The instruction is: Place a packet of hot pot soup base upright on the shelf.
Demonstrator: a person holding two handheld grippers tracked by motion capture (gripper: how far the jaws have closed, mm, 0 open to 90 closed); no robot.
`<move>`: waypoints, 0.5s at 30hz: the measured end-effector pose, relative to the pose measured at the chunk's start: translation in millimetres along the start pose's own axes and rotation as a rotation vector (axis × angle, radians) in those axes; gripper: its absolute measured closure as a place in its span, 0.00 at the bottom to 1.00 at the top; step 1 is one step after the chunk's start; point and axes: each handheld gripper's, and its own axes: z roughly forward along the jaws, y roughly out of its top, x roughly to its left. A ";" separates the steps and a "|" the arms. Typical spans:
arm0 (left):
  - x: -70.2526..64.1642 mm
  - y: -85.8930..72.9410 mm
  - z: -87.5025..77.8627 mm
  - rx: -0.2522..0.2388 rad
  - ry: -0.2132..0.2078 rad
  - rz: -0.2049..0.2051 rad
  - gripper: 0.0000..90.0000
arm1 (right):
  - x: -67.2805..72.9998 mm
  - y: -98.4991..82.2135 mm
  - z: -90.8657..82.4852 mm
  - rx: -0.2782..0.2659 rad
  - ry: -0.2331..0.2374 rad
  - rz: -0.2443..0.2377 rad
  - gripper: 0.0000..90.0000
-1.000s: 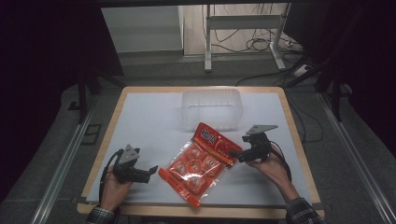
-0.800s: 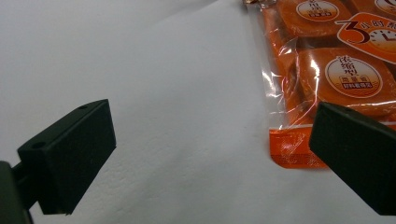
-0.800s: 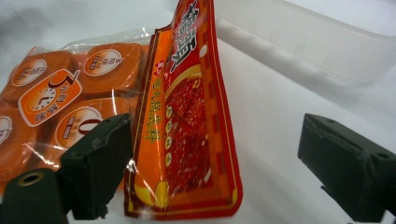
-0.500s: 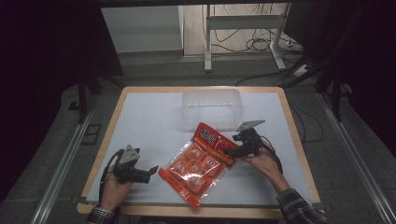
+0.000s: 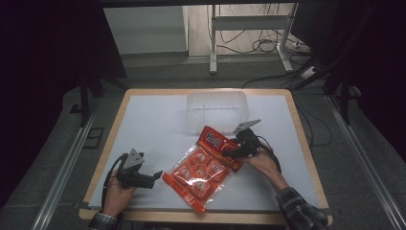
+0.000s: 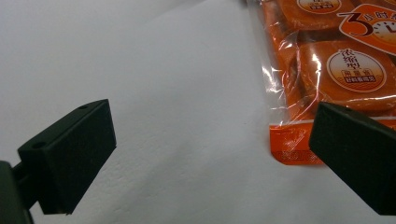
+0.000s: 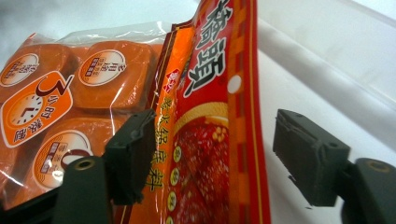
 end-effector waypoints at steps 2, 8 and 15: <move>-0.1 0.1 0.1 0.001 -0.001 0.001 0.01 | 0.1 2.2 4.7 0.008 0.014 -0.006 0.40; -0.4 0.1 0.3 0.003 -0.001 0.005 0.01 | 4.8 6.5 12.8 0.027 0.038 -0.018 0.49; -1.0 0.2 0.6 0.008 0.000 0.009 0.01 | 17.3 12.4 24.2 0.077 0.062 -0.058 0.74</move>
